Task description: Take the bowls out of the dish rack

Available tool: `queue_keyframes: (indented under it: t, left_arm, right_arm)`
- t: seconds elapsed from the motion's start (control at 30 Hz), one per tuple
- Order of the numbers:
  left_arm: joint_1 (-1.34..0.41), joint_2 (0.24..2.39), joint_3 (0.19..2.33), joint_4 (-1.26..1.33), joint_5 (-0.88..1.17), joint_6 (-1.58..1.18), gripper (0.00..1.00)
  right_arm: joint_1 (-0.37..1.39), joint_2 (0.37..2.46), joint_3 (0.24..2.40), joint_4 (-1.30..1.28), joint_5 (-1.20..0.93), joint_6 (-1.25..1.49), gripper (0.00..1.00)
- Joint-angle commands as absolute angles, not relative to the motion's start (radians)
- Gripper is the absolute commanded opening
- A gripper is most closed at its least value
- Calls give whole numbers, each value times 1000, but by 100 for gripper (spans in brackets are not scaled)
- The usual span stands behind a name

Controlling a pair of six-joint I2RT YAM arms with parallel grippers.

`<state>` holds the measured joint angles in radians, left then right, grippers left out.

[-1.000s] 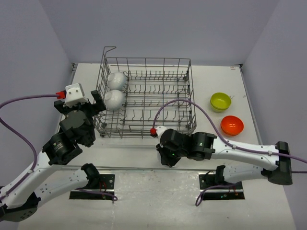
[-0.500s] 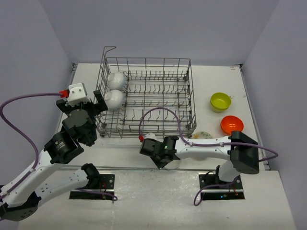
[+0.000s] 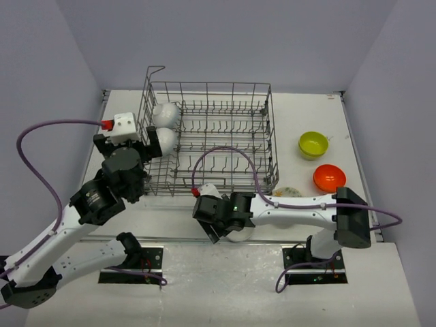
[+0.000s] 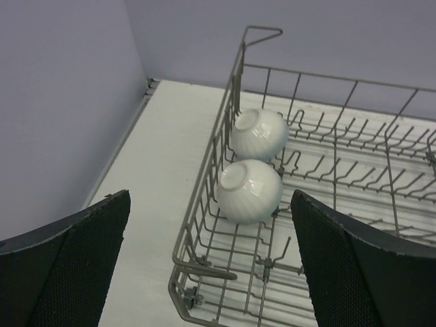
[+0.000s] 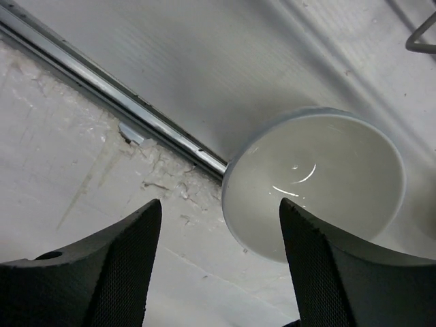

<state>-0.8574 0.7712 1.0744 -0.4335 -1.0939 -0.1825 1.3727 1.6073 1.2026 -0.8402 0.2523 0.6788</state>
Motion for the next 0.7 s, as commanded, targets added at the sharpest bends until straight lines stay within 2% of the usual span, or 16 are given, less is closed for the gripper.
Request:
queue_keyframes:
  t: [0.0,0.07,0.37,0.47,0.67]
  left_arm:
    - [-850,865,1161,-537,-1023,-248,100]
    - [-850,943,1215,-609,-997,-291,100]
    - [-850,1386,1495,-899,-972,-347,100]
    - [-841,1537,1571,-951,-1041,-316,100]
    - [-749,1781,1726,-986,-1017,-259,100]
  right_arm:
    - [1382,1485,1264,-899,314,696,71]
    - [1382,1404,1261,-900,307,687,71]
    - [1378,1008,1192,-968,440,703,85]
    - [1368,916,1166,-971,466,701,88]
    - [1365,836,1108,-968,483,698,89]
